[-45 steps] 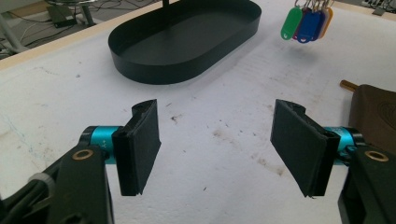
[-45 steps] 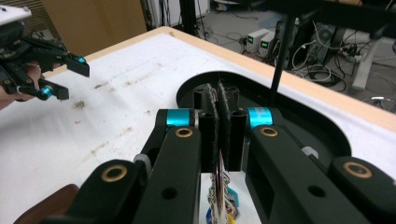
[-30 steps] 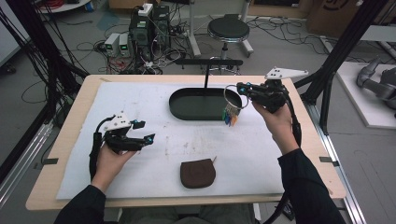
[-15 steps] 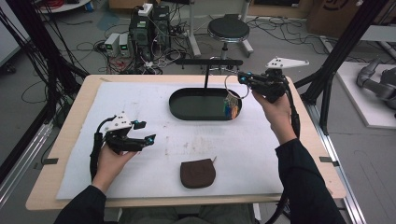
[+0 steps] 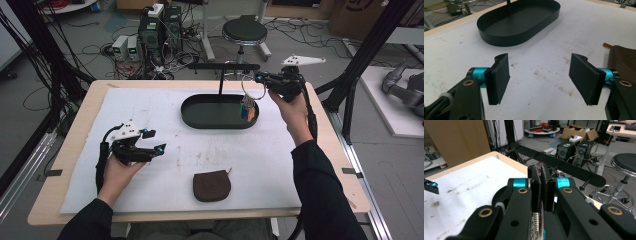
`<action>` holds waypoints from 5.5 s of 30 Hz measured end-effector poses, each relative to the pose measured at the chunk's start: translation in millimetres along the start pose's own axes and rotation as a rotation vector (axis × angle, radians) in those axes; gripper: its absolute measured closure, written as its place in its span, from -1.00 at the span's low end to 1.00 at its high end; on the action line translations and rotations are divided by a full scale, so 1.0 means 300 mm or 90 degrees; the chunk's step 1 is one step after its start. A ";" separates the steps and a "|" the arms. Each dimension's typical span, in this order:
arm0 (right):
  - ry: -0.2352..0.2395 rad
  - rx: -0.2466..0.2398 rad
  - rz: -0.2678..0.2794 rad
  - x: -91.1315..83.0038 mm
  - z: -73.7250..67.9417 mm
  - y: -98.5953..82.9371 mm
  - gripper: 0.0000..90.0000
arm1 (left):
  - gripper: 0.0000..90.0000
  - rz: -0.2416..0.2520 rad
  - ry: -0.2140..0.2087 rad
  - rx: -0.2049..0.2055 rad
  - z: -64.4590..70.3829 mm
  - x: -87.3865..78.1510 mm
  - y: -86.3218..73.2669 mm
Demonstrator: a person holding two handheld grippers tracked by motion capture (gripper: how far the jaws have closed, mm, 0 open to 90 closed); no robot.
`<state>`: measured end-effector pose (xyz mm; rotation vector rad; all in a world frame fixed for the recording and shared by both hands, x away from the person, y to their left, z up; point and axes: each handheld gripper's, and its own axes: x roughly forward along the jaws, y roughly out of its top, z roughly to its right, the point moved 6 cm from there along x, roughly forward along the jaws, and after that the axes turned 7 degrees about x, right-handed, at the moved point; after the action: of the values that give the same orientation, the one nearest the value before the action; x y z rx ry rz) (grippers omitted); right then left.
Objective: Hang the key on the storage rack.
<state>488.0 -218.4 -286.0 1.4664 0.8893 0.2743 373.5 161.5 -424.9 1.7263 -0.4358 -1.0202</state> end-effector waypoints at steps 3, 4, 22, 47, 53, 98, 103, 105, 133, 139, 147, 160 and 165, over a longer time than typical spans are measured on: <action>-0.007 -0.001 -0.006 0.018 0.008 0.006 0.96 | -0.27 0.001 0.001 -0.002 0.000 -0.002 0.000; -0.009 -0.002 -0.005 0.030 0.014 0.008 0.96 | -0.27 0.002 0.001 -0.002 0.000 -0.004 0.000; -0.047 0.029 -0.023 0.111 0.138 -0.025 0.96 | -0.27 0.001 0.000 -0.002 0.000 -0.002 -0.004; -0.068 0.059 -0.047 0.163 0.214 -0.031 0.96 | -0.27 -0.006 0.001 -0.003 -0.003 -0.003 -0.018; -0.064 0.062 -0.050 0.167 0.224 -0.036 0.96 | -0.27 -0.007 0.000 -0.003 -0.003 -0.001 -0.019; -0.100 0.051 -0.055 0.176 0.257 -0.054 0.87 | -0.27 -0.007 -0.008 0.002 0.007 -0.004 -0.024; -0.120 0.042 -0.057 0.177 0.260 -0.054 0.84 | -0.27 -0.007 -0.007 0.000 0.007 -0.004 -0.025; -0.128 0.041 -0.056 0.179 0.261 -0.054 0.82 | -0.27 -0.006 -0.007 0.000 0.007 -0.004 -0.025; -0.164 0.041 -0.053 0.153 0.252 -0.050 0.41 | -0.27 -0.005 -0.005 0.003 0.007 -0.007 -0.024; -0.146 0.035 -0.031 0.099 0.219 -0.053 0.24 | -0.27 -0.002 -0.004 0.001 0.003 -0.010 -0.021; -0.113 0.055 -0.006 -0.014 0.175 -0.072 0.02 | -0.27 0.003 -0.006 0.001 -0.004 -0.012 -0.014; -0.059 0.024 0.016 -0.161 0.038 -0.165 -0.10 | -0.29 0.015 0.012 -0.016 -0.024 -0.026 -0.016; -0.060 0.021 0.029 -0.212 -0.003 -0.218 -0.18 | -0.30 0.017 0.018 -0.024 -0.034 -0.036 -0.024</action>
<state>422.4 -268.8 -324.2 1.5193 0.7890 0.2233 374.3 177.9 -425.7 1.6945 -0.4177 -0.9790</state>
